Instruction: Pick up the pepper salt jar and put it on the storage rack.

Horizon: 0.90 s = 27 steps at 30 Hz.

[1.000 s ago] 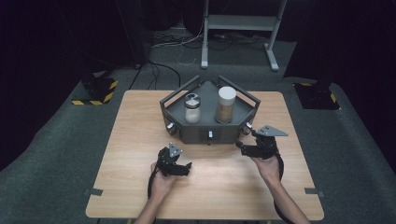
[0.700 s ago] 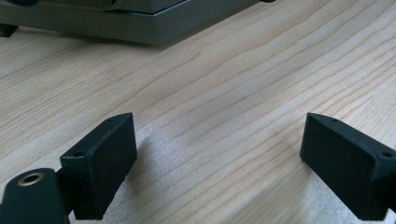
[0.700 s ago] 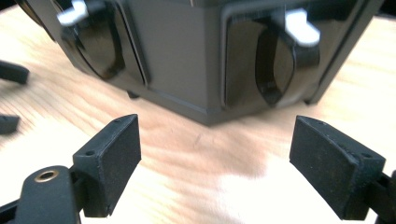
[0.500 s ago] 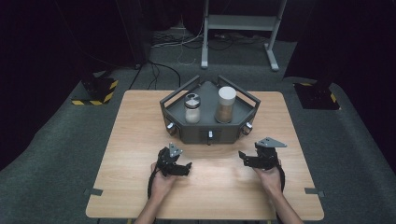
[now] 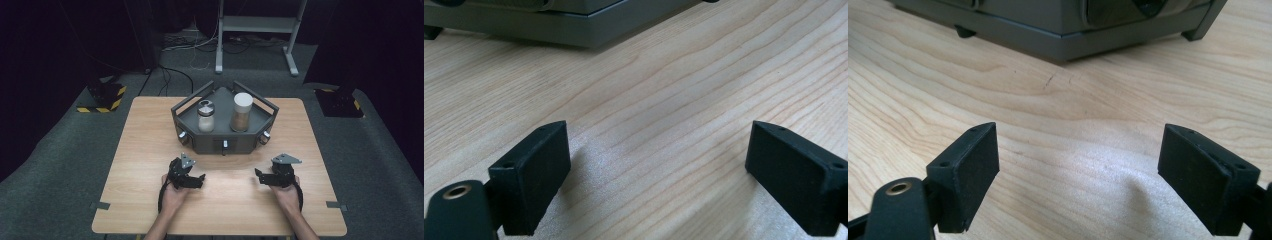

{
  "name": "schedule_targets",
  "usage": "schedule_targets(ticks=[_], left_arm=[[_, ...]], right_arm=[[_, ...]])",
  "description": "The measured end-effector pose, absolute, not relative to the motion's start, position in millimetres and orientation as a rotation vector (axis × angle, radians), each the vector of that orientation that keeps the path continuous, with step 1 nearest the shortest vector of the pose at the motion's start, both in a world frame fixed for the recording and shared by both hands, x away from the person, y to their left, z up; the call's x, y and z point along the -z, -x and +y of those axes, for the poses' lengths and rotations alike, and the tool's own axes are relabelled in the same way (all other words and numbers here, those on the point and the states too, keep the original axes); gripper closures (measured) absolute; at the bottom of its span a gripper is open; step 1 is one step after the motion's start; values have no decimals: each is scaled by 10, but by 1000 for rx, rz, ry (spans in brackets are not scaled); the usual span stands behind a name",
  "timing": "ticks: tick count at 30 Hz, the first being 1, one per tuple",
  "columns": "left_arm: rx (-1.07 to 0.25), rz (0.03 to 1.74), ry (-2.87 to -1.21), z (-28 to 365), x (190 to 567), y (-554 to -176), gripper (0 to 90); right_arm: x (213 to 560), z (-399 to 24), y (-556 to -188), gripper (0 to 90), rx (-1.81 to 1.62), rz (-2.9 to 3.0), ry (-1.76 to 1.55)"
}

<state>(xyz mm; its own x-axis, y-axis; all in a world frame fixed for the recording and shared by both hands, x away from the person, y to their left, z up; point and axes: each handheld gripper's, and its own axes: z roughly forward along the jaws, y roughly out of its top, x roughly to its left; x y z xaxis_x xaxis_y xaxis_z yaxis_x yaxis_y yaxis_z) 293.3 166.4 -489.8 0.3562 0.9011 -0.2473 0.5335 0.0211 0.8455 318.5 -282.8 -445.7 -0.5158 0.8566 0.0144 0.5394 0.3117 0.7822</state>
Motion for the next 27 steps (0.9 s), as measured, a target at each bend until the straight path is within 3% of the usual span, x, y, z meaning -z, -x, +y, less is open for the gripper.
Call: schedule_targets(ticks=[27], left_arm=[[-472,1302,-1654,1671,4889,-2937,107]], right_arm=[[4485,-2726,-3254,132,-973,2221,-1246]])
